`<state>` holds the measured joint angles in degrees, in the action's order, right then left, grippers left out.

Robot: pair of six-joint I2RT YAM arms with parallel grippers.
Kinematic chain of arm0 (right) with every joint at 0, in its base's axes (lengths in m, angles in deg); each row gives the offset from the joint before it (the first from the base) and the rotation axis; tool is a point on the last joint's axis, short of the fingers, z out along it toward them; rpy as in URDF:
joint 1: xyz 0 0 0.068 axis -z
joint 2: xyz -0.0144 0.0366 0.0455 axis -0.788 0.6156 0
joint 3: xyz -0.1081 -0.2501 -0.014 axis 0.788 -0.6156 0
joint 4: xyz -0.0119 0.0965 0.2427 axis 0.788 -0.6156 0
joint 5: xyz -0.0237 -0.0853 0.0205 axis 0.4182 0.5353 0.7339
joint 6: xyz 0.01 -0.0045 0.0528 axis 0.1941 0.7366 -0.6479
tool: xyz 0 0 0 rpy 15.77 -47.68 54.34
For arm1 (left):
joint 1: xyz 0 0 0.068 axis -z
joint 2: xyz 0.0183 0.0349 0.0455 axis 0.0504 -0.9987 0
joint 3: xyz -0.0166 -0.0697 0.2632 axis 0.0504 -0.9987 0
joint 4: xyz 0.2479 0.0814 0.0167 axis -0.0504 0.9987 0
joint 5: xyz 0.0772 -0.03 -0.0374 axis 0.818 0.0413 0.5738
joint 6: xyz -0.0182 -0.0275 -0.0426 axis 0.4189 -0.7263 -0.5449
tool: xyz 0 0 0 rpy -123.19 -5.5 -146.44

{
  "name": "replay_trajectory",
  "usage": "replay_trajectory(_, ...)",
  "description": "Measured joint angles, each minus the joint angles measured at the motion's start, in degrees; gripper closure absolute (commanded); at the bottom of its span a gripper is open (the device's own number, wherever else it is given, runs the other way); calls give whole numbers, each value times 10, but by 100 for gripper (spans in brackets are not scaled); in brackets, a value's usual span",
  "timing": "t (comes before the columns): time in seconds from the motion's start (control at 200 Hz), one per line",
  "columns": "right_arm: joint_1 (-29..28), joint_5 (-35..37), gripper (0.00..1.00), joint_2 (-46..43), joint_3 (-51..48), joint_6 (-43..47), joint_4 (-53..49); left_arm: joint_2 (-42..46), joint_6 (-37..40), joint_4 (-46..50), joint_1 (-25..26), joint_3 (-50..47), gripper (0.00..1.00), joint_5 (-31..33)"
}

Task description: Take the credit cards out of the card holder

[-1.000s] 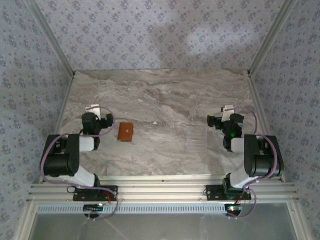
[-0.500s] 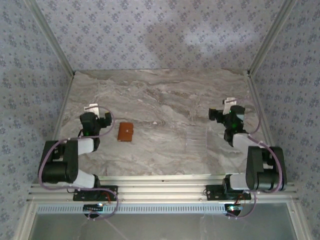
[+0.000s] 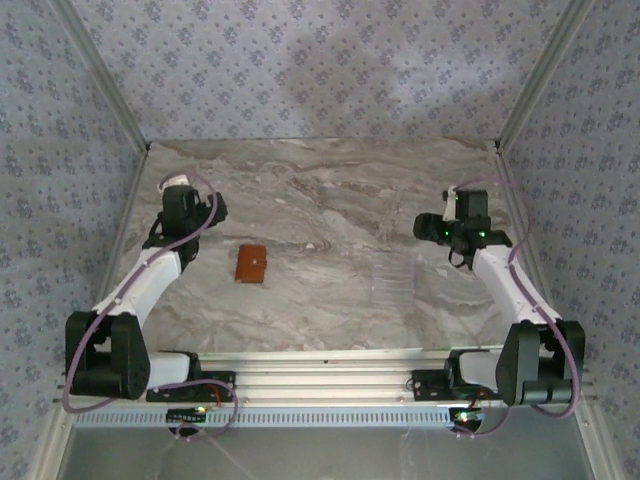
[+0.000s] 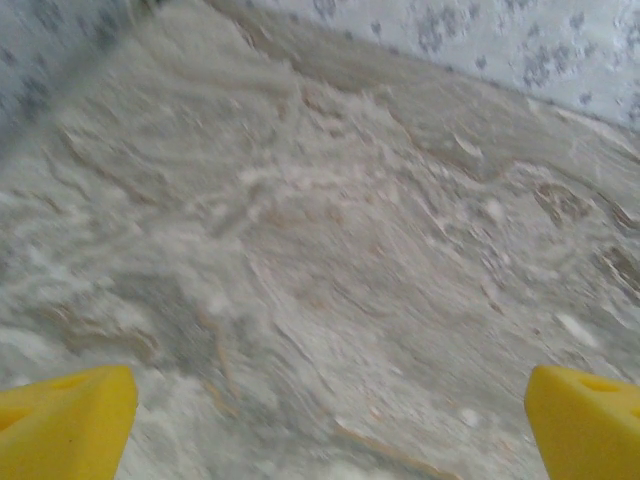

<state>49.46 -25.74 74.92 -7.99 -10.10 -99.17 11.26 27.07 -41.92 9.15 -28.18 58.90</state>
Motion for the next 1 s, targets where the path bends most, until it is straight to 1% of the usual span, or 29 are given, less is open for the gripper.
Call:
replay_trajectory(0.14, -28, -13, 45, 19, 3, -13, -75, -20, -40, 71, 10, 9, 1, -62)
replay_trajectory(0.21, -43, -14, 49, 25, 3, -18, -97, -24, -50, 95, 17, 9, 1, -82)
replay_trajectory(0.28, -56, -14, 52, 32, 3, -22, -106, -26, -56, 114, 24, 12, 1, -96)
replay_trajectory(0.32, -61, -14, 55, 37, 3, -24, -108, -28, -60, 123, 28, 16, 1, -102)
replay_trajectory(0.4, -64, -14, 60, 51, 2, -24, -109, -31, -65, 134, 31, 25, 1, -109)
replay_trajectory(0.47, -64, -14, 62, 61, -1, -25, -109, -31, -68, 138, 31, 28, 1, -113)
replay_trajectory(0.705, -64, -12, 70, 80, -23, -24, -85, -31, -74, 153, 31, 31, 1, -112)
replay_trajectory(0.849, -66, -12, 78, 89, -24, -24, -72, -31, -75, 155, 31, 31, 1, -112)
replay_trajectory(0.999, -73, -4, 85, 91, -24, -24, -67, -31, -76, 164, 31, 32, 1, -112)
